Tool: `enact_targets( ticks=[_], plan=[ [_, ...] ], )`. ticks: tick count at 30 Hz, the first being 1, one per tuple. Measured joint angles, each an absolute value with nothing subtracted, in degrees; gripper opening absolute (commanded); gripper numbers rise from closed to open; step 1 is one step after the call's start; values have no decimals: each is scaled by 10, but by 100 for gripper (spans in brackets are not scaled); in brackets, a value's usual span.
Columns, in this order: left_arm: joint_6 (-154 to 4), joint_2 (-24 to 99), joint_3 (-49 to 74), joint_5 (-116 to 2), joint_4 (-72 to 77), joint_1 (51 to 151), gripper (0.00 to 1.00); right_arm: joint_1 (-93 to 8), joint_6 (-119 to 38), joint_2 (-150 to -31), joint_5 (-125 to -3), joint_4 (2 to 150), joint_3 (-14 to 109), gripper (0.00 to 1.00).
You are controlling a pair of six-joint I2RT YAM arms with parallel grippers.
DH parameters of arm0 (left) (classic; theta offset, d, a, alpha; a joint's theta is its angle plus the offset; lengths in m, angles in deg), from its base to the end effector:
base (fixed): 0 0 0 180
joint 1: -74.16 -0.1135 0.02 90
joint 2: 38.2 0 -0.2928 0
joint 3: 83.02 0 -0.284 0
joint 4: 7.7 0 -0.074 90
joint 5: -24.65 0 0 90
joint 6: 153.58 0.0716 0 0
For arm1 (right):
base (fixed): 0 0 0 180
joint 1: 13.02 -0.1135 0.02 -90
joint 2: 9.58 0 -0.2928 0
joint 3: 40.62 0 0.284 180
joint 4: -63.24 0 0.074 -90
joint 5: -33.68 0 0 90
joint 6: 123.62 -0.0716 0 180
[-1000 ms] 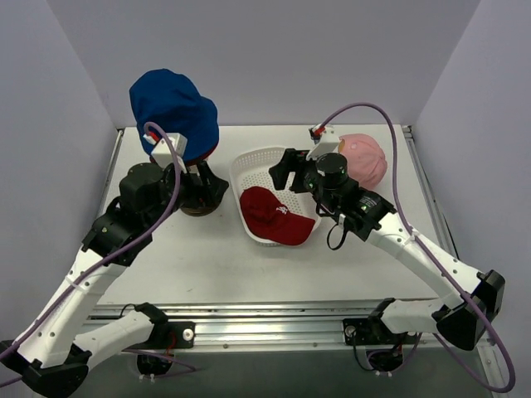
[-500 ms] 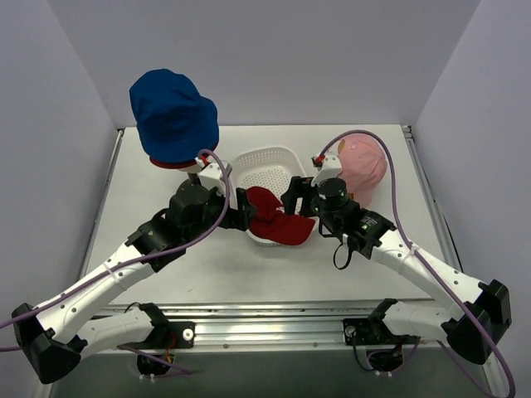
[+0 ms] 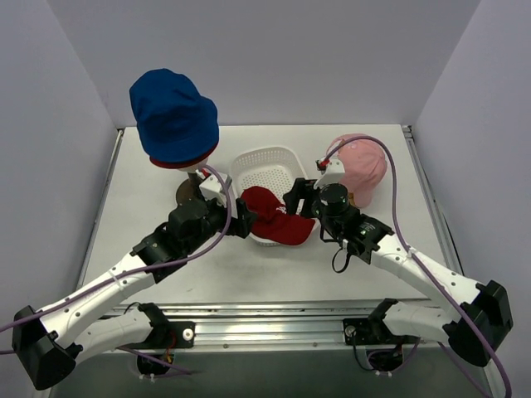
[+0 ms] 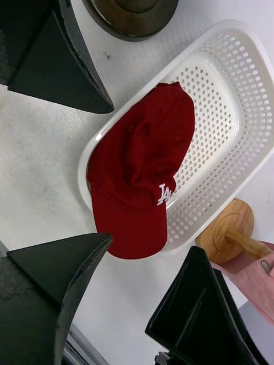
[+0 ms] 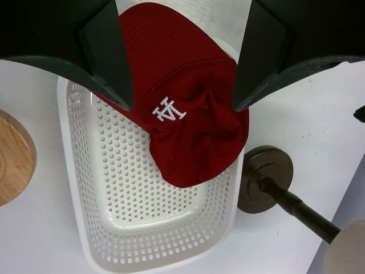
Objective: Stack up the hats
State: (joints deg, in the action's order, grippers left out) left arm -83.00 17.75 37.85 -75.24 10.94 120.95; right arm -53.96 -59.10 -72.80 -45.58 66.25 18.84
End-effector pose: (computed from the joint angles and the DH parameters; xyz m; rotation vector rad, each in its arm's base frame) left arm 0.1999 -0.1949 0.3333 0.3249 1.8582 -0.6459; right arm 0.2465 0.1962 0.3393 -0.0896 1.7353 0.7063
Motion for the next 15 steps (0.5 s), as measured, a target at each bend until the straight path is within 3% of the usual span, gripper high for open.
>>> enact_targets(
  ticks=[15],
  plan=[
    [-812,210,398,-794,76,1209,95,-549,-589,-875,-468,652,190,59]
  ],
)
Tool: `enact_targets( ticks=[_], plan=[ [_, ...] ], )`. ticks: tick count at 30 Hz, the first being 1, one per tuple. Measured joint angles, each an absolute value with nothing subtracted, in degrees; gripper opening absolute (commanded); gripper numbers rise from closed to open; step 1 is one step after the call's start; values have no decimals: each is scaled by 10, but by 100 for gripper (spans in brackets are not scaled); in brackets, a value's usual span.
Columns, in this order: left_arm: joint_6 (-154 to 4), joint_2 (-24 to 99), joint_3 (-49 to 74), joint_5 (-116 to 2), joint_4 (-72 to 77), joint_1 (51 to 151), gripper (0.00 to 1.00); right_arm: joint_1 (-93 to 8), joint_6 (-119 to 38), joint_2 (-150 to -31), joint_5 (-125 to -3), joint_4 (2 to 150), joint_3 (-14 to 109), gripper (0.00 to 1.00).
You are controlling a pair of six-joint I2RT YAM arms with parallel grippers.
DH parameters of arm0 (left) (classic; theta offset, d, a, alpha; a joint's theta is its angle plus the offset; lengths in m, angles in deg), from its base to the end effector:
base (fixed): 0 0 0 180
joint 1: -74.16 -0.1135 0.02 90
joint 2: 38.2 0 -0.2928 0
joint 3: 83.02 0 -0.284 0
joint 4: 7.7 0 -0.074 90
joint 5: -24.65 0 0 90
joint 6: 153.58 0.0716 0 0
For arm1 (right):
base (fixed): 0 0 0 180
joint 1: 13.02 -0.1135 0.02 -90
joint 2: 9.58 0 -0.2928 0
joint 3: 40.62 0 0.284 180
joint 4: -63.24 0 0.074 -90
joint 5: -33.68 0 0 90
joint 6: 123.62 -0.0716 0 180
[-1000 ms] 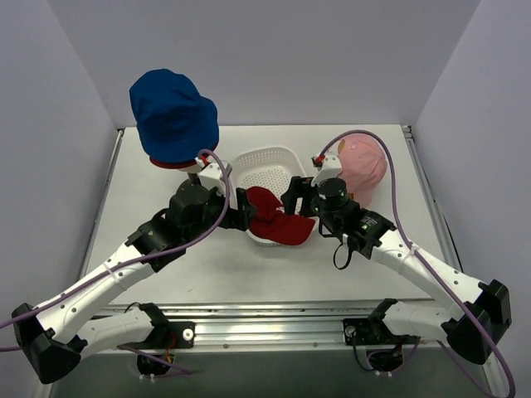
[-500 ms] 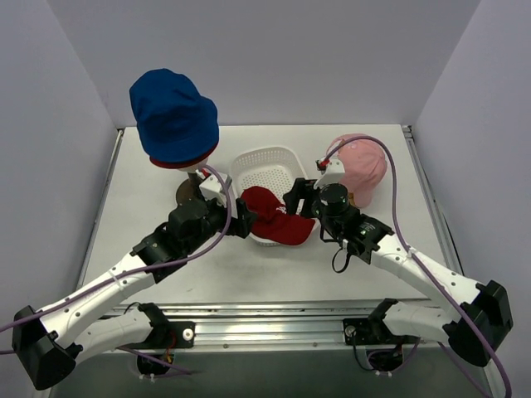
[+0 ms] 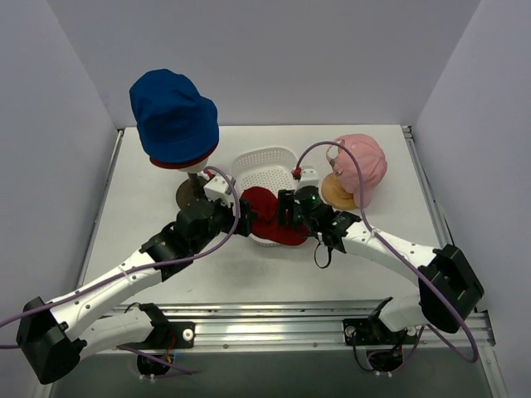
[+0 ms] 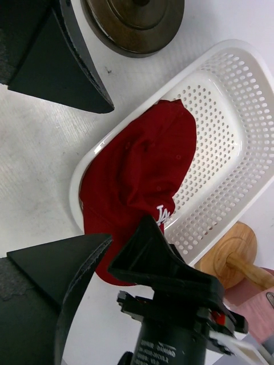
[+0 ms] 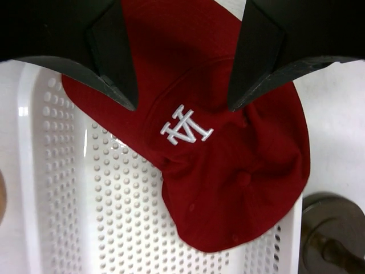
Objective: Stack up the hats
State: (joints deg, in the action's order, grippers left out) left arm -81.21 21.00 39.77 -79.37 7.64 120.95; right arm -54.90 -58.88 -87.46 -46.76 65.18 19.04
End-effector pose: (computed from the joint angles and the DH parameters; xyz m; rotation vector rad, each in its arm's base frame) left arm 0.2118 -0.2001 0.3124 0.3108 1.8747 -0.5451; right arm 0.2790 0.2342 0.2611 -0.1705 1.9608 0.6216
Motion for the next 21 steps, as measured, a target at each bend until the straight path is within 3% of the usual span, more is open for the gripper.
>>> enact_targets(
  ticks=[7,14,16,21],
  plan=[
    [-811,207,404,-808,66,1209,95,-574,-557,-916,-482,654,201,59],
    [-812,189,417,-814,52,1209,95,-577,-540,-935,-480,653,212,44],
    [-812,188,418,-814,48,1209,95,-577,-537,-938,-477,653,214,44],
    [-812,188,419,-815,46,1209,95,-580,-529,-943,-458,654,219,56]
  ],
)
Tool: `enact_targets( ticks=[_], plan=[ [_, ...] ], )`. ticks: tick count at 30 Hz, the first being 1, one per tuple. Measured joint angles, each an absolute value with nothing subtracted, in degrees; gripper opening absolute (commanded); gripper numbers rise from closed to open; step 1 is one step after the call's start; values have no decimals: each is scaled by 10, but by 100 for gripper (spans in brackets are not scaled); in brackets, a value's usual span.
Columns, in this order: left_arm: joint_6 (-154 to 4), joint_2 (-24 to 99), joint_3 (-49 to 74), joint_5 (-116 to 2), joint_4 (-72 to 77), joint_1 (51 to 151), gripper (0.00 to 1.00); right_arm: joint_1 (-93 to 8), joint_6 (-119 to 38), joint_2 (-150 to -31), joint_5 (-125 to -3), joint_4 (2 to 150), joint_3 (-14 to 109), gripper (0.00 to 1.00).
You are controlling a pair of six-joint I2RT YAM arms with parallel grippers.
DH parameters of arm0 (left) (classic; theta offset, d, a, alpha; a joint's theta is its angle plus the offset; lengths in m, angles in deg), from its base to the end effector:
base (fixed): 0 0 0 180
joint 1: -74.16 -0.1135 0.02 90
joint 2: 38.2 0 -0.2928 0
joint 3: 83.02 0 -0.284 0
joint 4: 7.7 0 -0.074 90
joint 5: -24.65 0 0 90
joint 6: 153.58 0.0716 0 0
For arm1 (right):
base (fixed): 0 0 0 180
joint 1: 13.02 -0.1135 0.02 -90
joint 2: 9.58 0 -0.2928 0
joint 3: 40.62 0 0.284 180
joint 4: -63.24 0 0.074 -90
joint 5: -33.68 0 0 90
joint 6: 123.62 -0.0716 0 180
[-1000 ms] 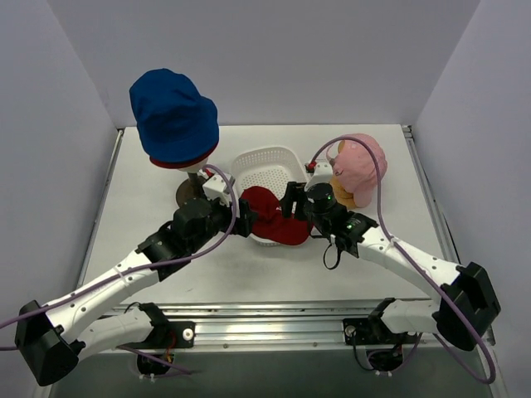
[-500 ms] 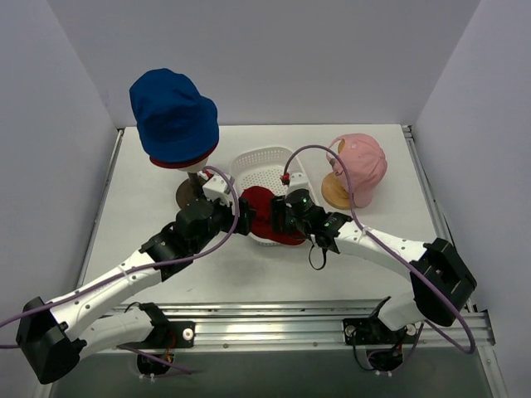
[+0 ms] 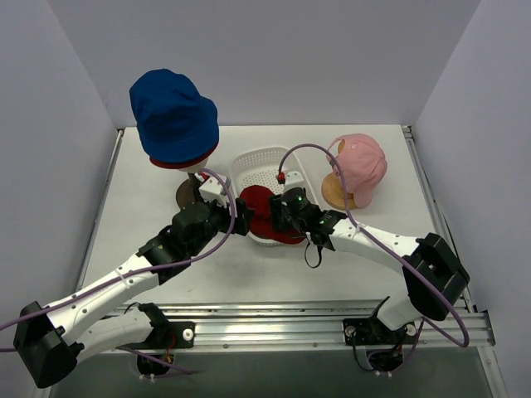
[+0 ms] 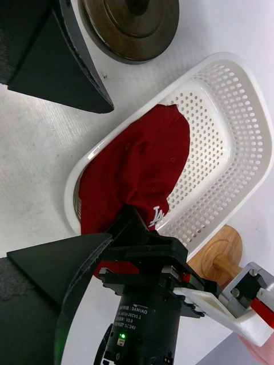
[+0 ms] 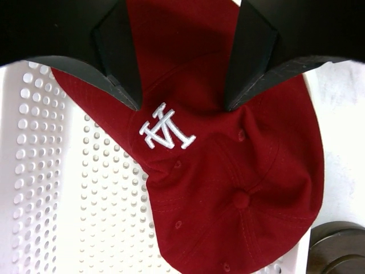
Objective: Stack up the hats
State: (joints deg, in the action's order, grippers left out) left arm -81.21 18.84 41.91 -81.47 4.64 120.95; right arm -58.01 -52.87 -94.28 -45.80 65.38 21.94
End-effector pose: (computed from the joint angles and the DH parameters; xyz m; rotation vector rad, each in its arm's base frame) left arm 0.2082 -0.1926 0.3141 0.2662 1.8247 -0.5395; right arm 0.2834 0.2648 0.2386 -0.3335 2.0001 0.5374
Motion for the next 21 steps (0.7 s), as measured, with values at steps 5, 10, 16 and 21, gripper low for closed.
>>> enact_targets(
  ticks=[5,10,16,21],
  plan=[
    [-812,188,419,-816,46,1209,95,-584,-518,-956,-450,653,223,57],
    [-812,185,420,-819,46,1209,95,-585,-507,-973,-437,645,227,57],
    [-812,175,425,-821,43,1209,95,-585,-491,-978,-433,620,230,49],
    [-812,174,426,-828,42,1209,95,-585,-483,-979,-442,604,230,29]
  ],
)
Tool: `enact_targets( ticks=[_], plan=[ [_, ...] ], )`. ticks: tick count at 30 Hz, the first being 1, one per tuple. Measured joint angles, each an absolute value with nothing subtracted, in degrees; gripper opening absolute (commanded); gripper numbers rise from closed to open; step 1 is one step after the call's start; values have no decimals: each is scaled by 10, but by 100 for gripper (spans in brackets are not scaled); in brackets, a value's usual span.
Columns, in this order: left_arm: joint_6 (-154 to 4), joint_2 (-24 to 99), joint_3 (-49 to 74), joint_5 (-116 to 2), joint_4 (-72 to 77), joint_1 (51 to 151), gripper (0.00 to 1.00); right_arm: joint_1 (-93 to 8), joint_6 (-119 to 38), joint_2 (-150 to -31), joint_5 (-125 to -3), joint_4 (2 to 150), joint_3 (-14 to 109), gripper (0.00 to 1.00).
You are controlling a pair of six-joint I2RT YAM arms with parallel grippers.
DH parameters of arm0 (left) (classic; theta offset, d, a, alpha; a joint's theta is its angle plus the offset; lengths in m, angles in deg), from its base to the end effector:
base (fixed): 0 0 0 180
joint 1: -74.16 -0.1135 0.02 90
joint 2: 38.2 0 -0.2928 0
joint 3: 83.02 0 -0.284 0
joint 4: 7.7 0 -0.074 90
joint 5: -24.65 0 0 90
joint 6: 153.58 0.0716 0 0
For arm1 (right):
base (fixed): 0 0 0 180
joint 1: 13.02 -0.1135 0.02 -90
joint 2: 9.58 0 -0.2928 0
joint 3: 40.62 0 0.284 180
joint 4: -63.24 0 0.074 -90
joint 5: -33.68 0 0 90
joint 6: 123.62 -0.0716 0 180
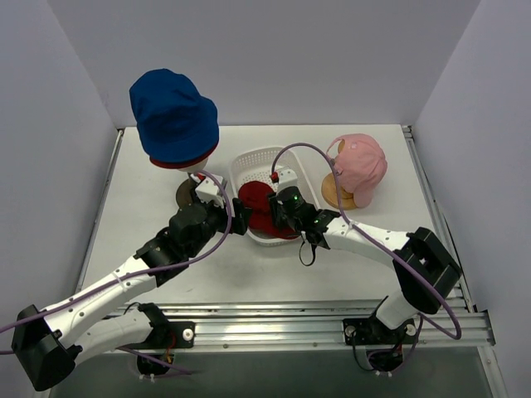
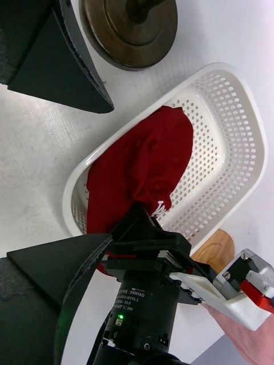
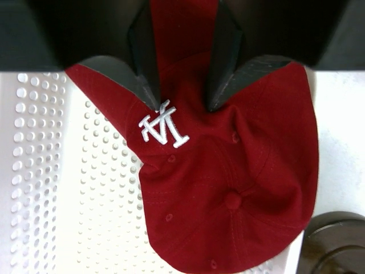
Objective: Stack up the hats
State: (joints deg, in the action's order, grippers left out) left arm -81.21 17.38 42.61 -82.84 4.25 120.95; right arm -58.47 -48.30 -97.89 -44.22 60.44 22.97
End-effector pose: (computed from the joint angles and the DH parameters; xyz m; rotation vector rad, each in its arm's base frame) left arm 0.2053 -0.1871 0.3166 0.2416 1.8050 -0.5290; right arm 0.2934 0.2766 0.2336 -0.3868 1.9378 0.4862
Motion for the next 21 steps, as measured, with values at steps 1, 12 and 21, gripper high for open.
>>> enact_targets(
  ticks=[1,12,21],
  plan=[
    [-812,173,427,-830,42,1209,95,-585,-483,-979,-444,601,230,24],
    [-814,173,432,-832,40,1209,95,-583,-485,-971,-446,590,224,0],
    [-814,173,432,-832,40,1209,95,-590,-516,-928,-393,648,226,0]
  ],
)
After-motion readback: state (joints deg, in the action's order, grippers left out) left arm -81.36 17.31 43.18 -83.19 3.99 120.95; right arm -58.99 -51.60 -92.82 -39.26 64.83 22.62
